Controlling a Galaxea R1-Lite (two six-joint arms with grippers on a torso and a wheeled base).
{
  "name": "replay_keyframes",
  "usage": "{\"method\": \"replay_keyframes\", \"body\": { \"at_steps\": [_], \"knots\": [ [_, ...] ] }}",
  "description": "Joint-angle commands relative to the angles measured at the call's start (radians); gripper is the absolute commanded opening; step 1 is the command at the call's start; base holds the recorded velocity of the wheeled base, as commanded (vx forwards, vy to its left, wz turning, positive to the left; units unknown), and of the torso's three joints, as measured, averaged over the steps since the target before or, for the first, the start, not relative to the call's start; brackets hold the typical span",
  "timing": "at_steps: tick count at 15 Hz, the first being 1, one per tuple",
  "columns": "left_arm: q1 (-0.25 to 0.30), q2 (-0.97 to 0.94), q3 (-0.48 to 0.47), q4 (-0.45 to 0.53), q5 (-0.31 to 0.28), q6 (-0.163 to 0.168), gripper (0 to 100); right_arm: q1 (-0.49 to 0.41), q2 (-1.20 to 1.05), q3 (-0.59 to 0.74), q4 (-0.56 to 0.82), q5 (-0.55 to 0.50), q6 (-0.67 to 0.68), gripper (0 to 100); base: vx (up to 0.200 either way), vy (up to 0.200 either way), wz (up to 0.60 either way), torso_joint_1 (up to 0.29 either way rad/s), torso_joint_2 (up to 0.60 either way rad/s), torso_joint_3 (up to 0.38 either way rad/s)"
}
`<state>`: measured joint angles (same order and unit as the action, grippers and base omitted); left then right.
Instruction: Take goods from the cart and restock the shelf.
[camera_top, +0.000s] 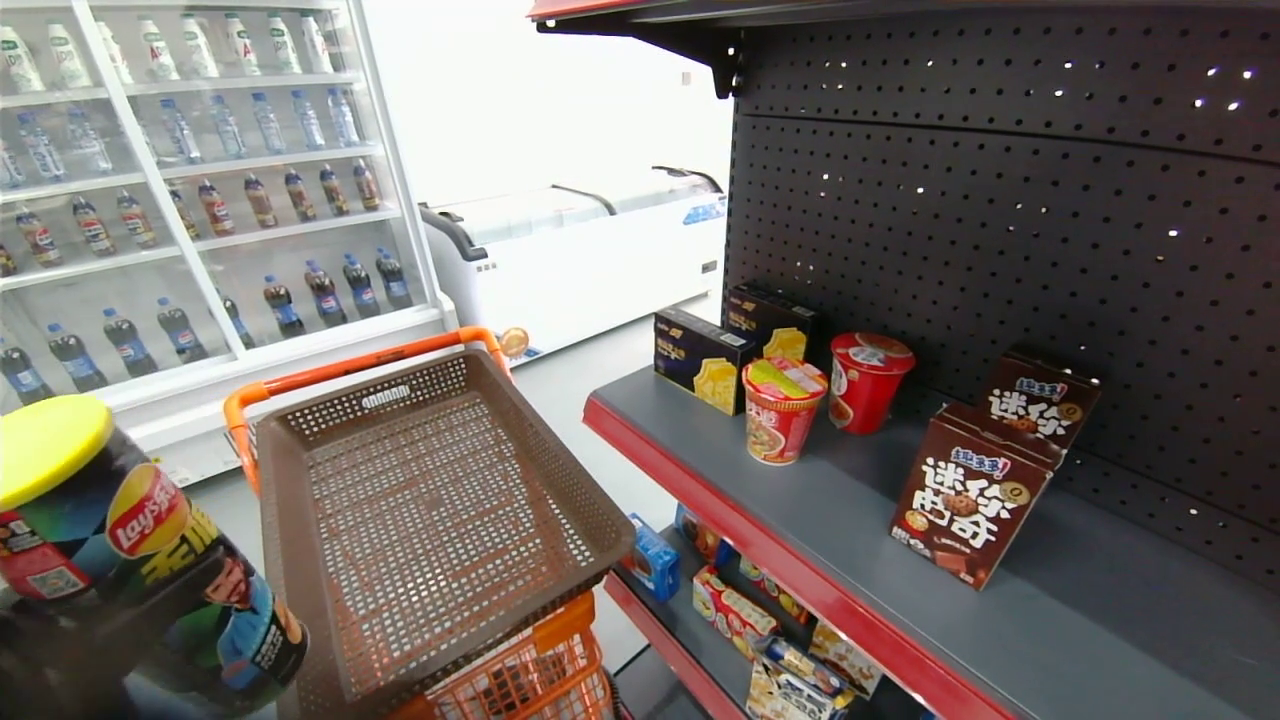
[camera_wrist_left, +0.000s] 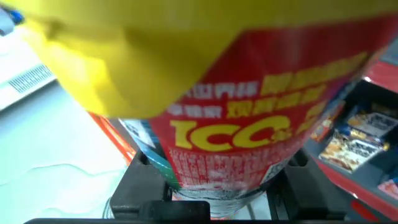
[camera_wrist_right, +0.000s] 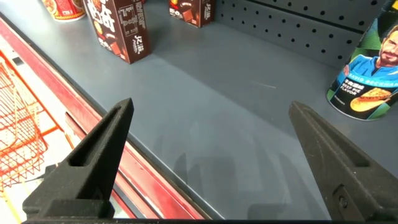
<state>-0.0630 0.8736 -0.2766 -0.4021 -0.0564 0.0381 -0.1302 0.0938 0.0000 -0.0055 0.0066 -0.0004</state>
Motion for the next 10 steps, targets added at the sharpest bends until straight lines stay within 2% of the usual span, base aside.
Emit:
{"method": "replay_keyframes", "body": {
  "at_steps": [1,3,10],
  "knots": [
    [-0.001,-0.102,0.025,0.003,0.018,0.0,0,0.0,0.001,0.0,-0.001,0.001,-0.001,100,0.0,0.0,0.0,0.0,0.0,0.0],
    [-0.003,-0.102,0.02,0.002,0.056,0.0,0,0.0,0.0,0.0,-0.001,0.001,-0.001,100,0.0,0.0,0.0,0.0,0.0,0.0],
    [-0.001,-0.1,0.022,0.002,0.063,-0.004,0,0.0,0.001,0.0,-0.001,0.003,0.0,100,0.0,0.0,-0.6,0.002,0.0,0.002]
  ]
}}
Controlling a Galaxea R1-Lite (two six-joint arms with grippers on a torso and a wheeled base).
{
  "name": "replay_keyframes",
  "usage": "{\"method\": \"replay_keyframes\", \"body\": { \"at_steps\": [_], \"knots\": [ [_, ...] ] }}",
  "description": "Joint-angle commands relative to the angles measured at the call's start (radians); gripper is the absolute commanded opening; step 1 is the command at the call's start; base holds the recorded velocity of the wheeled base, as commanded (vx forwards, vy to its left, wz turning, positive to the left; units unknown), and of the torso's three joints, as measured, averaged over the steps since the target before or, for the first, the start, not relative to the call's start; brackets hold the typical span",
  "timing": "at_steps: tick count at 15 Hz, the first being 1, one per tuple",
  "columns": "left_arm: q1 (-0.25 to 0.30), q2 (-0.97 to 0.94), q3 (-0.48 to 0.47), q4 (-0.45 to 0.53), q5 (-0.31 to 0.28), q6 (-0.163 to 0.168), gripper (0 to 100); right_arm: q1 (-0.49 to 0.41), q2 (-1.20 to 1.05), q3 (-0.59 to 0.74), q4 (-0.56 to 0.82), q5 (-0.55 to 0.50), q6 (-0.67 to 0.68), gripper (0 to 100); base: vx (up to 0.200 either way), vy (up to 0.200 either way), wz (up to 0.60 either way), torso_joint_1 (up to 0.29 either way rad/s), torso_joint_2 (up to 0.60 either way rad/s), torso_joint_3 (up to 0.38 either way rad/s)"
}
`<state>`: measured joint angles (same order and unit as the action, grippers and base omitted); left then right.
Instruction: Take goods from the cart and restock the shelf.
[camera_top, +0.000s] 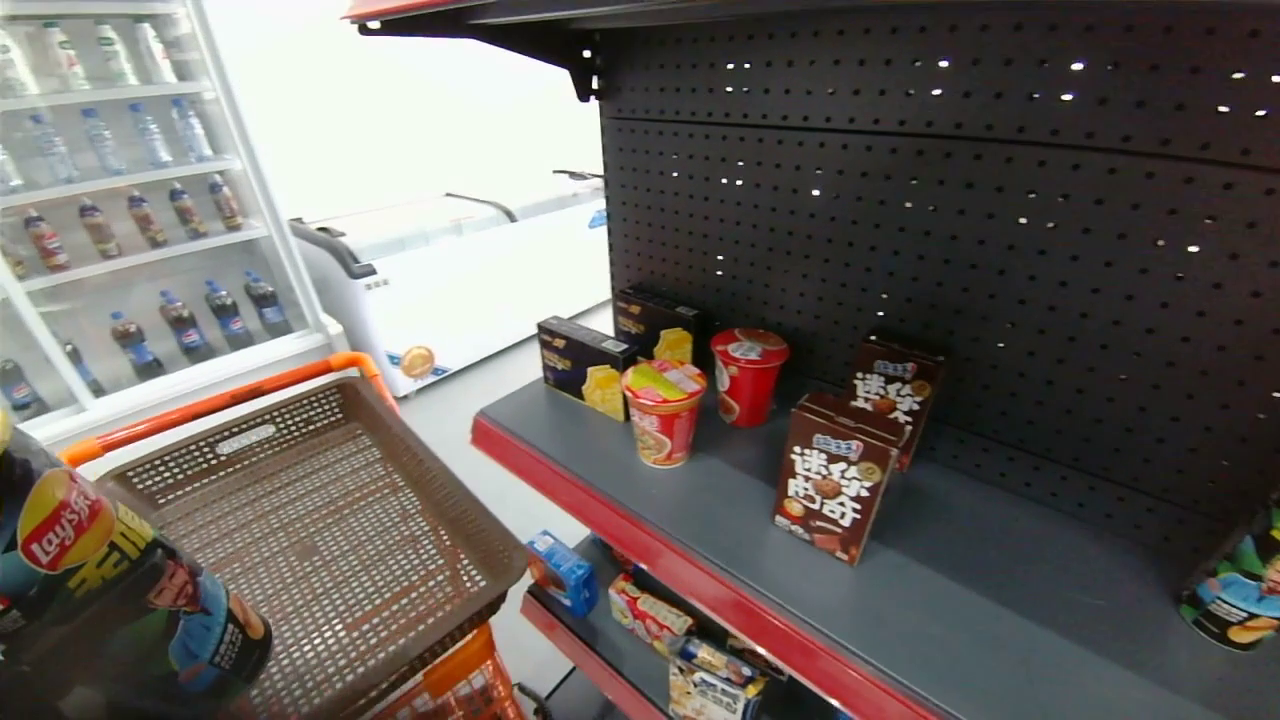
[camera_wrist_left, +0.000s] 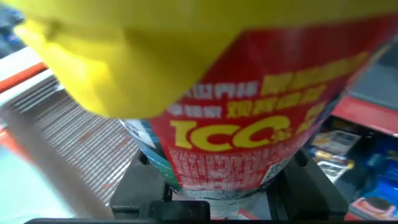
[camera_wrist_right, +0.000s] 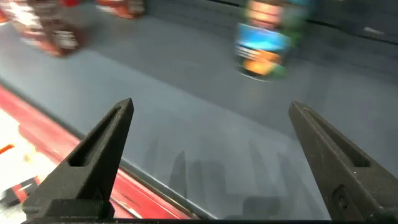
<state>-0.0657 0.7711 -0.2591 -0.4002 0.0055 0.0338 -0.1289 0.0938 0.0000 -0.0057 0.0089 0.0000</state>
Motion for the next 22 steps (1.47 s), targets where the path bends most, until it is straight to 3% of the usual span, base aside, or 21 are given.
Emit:
{"method": "replay_keyframes", "body": {
  "at_steps": [1,12,15,21,22],
  "knots": [
    [0.001,0.001,0.005,0.0,0.001,0.0,0,-0.001,0.001,0.0,0.0,0.0,0.0,100,0.0,0.0,-0.6,0.002,0.0,0.002],
    [0.001,-0.041,0.018,0.003,0.008,-0.003,0,-0.001,0.001,0.0,0.0,0.0,0.0,100,0.0,0.0,-0.6,0.003,0.0,0.001],
    [0.003,-0.049,0.021,0.003,0.008,-0.02,0,-0.001,0.001,0.0,0.0,0.0,-0.002,100,0.0,0.0,0.0,0.0,0.0,0.0],
    [0.003,-0.088,0.018,0.003,0.01,-0.02,0,-0.006,0.003,0.0,0.003,-0.006,-0.006,100,0.0,0.0,0.0,0.0,0.0,0.0],
    [0.003,-0.113,-0.002,0.003,0.017,-0.034,0,-0.005,0.038,-0.064,-0.017,0.023,-0.035,100,0.0,0.0,0.0,0.0,0.0,0.0]
  ]
}}
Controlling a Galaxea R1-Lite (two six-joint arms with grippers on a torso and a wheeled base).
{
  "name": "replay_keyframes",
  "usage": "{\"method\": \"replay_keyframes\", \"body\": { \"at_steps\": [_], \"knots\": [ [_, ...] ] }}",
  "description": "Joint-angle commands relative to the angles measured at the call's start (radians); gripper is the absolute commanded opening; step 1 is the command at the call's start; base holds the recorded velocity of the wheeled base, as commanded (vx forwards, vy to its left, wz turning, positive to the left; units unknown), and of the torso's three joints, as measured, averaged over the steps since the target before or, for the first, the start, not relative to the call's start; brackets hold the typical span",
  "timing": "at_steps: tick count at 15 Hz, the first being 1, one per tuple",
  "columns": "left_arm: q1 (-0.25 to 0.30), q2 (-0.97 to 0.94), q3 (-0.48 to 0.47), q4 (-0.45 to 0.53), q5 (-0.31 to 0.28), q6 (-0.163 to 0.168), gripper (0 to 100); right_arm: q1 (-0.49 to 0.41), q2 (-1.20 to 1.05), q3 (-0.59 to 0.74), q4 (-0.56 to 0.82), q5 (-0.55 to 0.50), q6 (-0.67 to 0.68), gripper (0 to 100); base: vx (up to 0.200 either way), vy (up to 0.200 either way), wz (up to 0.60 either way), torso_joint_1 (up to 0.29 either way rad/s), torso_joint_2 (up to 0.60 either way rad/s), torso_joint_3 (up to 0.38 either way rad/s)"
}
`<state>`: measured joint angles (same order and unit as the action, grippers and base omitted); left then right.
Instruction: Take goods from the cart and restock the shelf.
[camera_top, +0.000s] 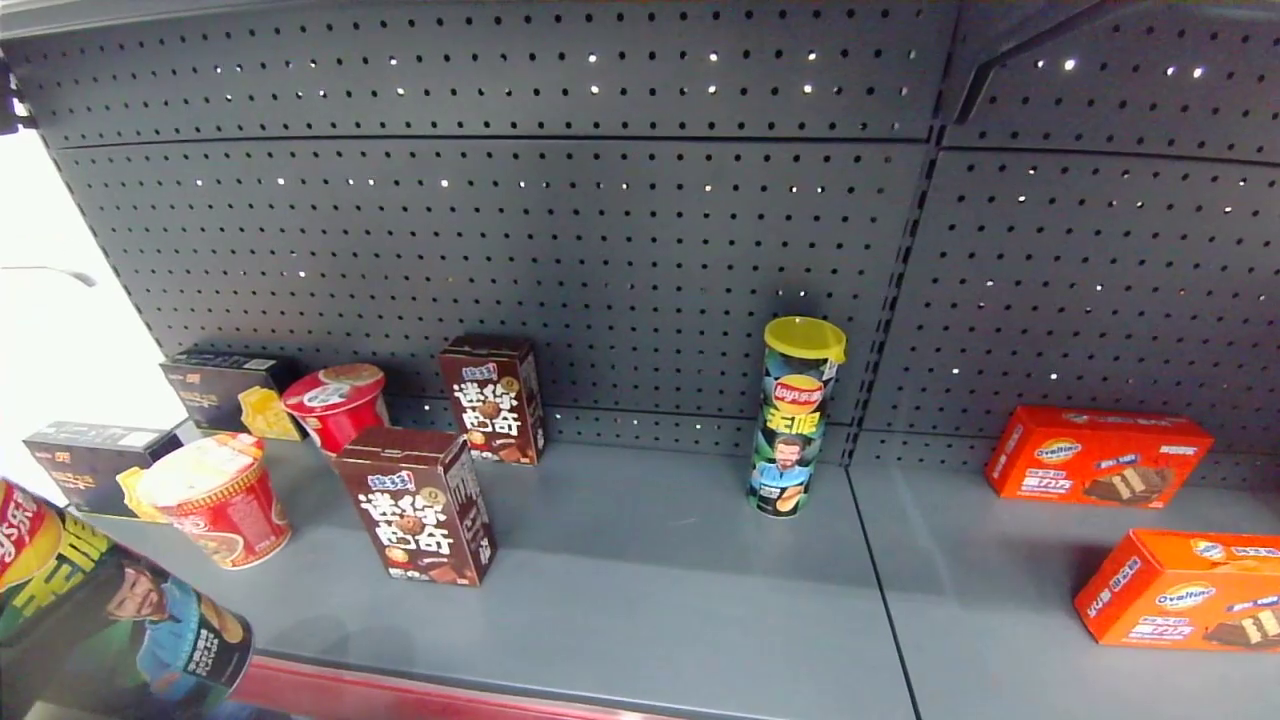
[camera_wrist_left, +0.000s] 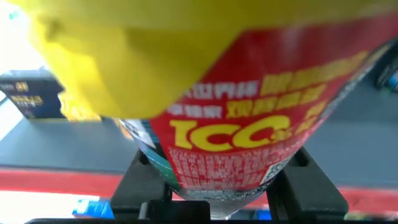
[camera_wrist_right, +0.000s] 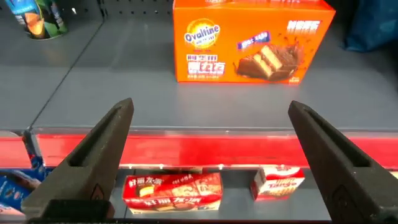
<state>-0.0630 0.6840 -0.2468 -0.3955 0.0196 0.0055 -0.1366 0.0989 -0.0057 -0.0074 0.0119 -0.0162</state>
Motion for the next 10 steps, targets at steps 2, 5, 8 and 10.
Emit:
{"method": "replay_keyframes", "body": {
  "at_steps": [2,5,8,10],
  "knots": [
    [0.0,-0.029,-0.028,0.011,0.016,-0.007,0,0.035,0.377,-0.355,-0.028,0.048,0.01,100,0.0,0.0,0.0,0.0,0.0,0.0],
    [0.0,-0.087,-0.049,0.073,0.043,-0.004,0,0.173,0.593,-0.421,-0.128,0.154,-0.064,100,0.0,0.0,0.0,0.0,0.0,0.0],
    [-0.003,-0.115,-0.1,0.162,0.06,-0.009,0,0.365,0.791,-0.563,-0.213,0.161,0.045,100,0.0,0.0,0.0,0.0,0.0,0.0],
    [-0.003,-0.115,-0.114,0.182,0.054,-0.01,0,0.394,0.92,-0.666,-0.22,0.207,0.044,100,0.0,0.0,0.0,0.0,0.0,0.0]
  ]
}}
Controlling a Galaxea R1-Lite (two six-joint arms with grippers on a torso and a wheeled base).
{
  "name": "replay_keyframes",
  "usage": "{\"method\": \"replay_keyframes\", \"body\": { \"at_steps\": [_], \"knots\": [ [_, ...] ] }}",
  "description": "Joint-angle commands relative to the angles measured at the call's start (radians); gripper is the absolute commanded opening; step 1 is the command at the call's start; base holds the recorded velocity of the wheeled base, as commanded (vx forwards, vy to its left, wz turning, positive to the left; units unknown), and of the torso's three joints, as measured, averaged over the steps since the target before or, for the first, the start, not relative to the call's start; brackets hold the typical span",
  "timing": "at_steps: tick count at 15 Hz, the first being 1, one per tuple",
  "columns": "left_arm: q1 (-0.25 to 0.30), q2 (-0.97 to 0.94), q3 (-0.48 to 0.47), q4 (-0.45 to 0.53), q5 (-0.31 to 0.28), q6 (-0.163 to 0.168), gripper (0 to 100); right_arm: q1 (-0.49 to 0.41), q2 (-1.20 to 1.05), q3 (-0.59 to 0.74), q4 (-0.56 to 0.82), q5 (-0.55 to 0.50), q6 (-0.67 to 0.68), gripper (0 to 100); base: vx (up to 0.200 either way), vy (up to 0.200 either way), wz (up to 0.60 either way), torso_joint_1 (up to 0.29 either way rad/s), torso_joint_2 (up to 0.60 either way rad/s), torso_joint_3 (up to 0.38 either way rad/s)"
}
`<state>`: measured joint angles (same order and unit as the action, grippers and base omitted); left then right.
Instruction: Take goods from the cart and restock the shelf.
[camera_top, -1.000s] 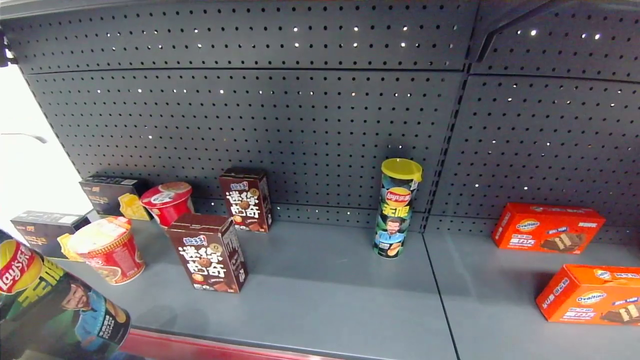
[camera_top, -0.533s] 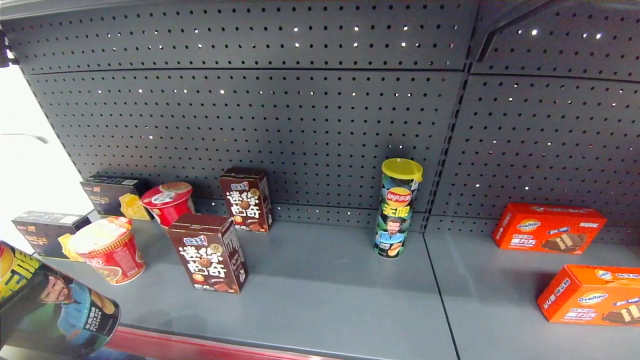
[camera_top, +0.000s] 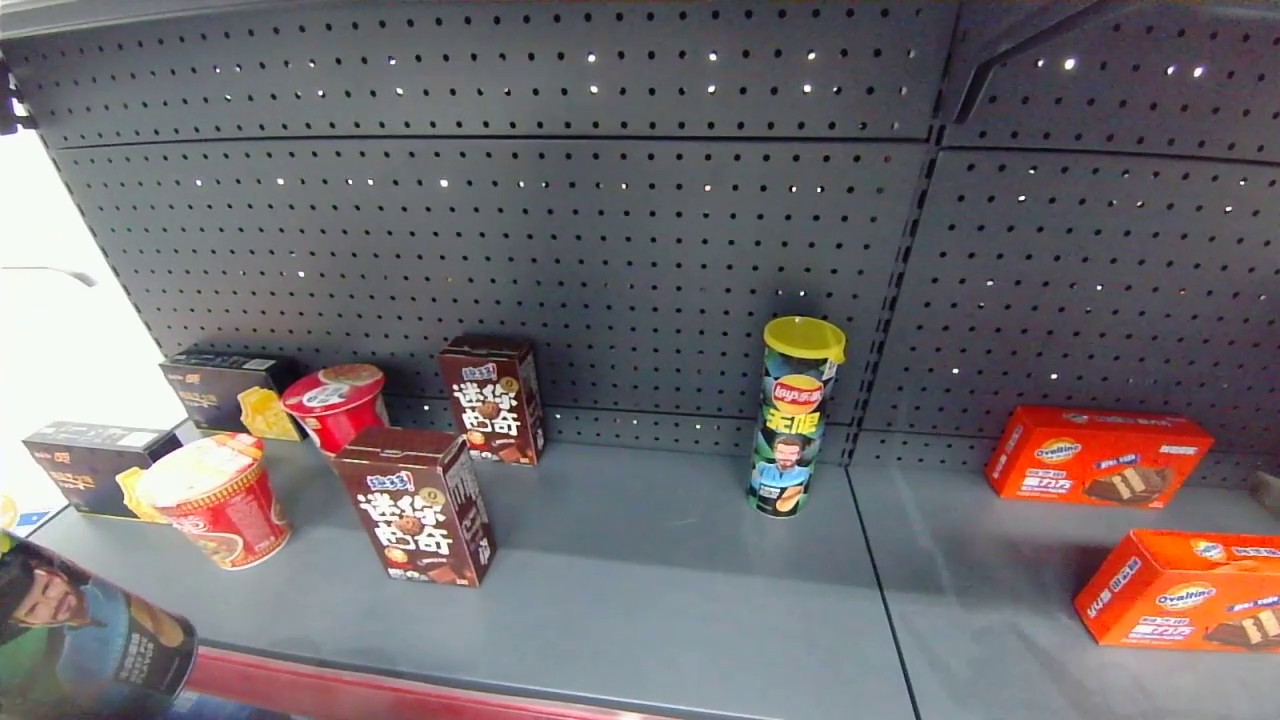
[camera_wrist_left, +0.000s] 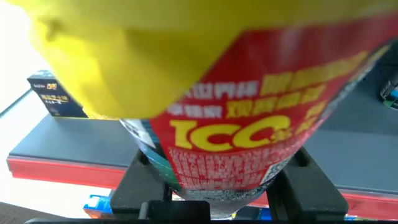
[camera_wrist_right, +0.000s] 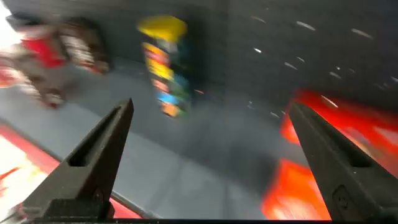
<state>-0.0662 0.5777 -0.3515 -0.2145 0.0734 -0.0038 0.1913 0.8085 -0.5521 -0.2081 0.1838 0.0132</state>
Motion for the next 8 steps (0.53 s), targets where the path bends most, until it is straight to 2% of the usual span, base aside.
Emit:
{"method": "replay_keyframes", "body": {
  "at_steps": [1,4,6,8],
  "knots": [
    [-0.003,-0.002,-0.011,0.001,-0.004,-0.001,0,0.066,0.293,-0.172,-0.025,0.065,0.001,100,0.0,0.0,0.0,0.0,0.0,0.0],
    [-0.004,-0.007,0.006,0.001,-0.015,-0.005,0,0.016,0.448,-0.189,-0.122,0.213,-0.125,100,0.0,0.0,0.0,0.0,0.0,0.0],
    [-0.004,-0.004,-0.001,0.001,-0.032,-0.059,0,0.017,0.571,-0.19,-0.211,0.258,-0.173,100,0.0,0.0,0.0,0.0,0.0,0.0],
    [-0.004,-0.001,0.002,0.003,-0.034,-0.074,0,0.03,0.664,-0.192,-0.258,0.279,-0.174,100,0.0,0.0,0.0,0.0,0.0,0.0]
  ]
}}
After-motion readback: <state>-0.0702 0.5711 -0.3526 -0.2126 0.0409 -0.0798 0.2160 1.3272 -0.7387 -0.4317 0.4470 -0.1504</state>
